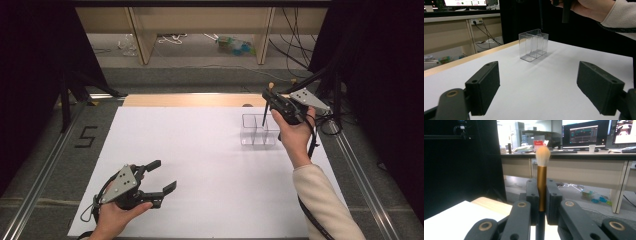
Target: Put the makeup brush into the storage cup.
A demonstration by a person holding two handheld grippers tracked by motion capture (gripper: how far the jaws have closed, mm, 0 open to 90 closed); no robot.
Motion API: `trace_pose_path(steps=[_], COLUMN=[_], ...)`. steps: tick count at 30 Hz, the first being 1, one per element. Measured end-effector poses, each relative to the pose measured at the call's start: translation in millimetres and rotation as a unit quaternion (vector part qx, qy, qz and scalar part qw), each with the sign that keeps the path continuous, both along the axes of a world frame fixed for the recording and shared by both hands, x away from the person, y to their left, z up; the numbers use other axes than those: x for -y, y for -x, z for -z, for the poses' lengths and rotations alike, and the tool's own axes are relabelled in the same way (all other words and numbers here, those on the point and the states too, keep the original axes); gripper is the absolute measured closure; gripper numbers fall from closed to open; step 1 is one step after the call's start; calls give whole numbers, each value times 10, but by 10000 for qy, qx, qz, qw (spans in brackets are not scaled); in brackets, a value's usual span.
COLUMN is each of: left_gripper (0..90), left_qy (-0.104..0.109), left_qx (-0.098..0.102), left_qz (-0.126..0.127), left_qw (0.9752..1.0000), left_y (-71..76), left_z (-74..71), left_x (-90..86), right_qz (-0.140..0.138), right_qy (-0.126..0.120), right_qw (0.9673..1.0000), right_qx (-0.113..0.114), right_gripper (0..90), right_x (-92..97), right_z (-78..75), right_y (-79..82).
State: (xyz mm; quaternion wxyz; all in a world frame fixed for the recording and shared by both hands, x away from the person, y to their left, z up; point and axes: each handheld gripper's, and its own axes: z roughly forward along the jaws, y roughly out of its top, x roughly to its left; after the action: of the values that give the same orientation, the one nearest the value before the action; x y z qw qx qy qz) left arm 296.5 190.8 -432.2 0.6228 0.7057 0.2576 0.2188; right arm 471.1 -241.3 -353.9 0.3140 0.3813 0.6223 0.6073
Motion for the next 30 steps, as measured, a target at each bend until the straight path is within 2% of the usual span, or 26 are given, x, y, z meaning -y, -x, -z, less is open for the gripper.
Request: trace_pose_path(steps=[6, 30], left_gripper=[187, 187], left_qy=[-3, 3], left_qx=[6, 6], left_qz=[2, 8], left_qw=[10000, 10000], left_y=[0, 2], left_z=[-1, -1], left_x=[-1, 1], right_qz=[34, 139], right_qy=[-19, -19], right_qw=[10000, 9999], right_qx=[58, -71], right_gripper=[841, 841], right_x=[-4, 19], right_z=[6, 51], right_y=[-20, -115])
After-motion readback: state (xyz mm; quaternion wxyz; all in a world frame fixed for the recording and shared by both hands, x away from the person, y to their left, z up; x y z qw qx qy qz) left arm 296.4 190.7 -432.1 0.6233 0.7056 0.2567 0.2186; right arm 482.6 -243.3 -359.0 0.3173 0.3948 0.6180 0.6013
